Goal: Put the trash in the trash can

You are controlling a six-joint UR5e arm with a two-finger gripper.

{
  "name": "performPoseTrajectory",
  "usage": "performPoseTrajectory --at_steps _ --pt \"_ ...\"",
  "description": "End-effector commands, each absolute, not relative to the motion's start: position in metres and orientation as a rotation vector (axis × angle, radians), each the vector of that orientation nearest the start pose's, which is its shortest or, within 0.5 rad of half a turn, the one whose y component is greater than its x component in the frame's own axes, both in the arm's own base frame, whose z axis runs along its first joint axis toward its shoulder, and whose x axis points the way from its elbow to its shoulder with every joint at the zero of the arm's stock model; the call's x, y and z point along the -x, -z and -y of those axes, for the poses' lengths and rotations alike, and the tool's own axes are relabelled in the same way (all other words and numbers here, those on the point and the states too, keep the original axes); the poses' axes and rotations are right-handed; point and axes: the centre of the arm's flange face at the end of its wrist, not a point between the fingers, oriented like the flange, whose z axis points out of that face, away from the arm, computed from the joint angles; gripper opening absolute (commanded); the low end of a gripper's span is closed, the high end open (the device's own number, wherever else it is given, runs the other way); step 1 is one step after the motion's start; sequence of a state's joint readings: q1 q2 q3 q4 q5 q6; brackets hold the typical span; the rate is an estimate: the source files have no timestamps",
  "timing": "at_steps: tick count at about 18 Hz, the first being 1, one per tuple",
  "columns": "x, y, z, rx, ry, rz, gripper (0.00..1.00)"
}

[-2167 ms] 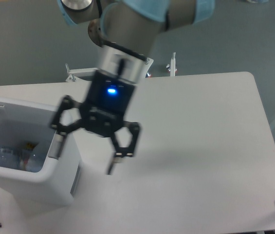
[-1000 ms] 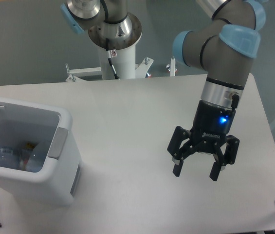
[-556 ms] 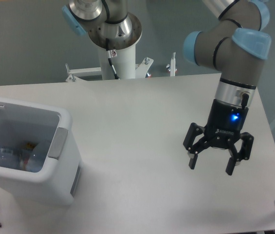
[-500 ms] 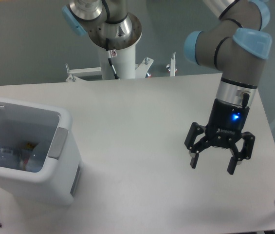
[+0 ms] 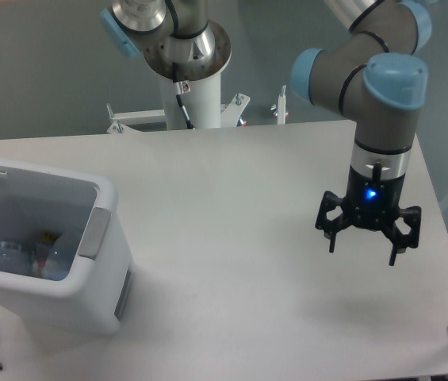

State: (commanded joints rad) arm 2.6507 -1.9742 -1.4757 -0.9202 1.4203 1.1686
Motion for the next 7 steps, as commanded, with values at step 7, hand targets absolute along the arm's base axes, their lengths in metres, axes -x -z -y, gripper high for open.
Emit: performPoseTrajectory --at_steps 7 --pt "0.508 -0.361 -0.449 2.941 -0.349 -0.31 1.0"
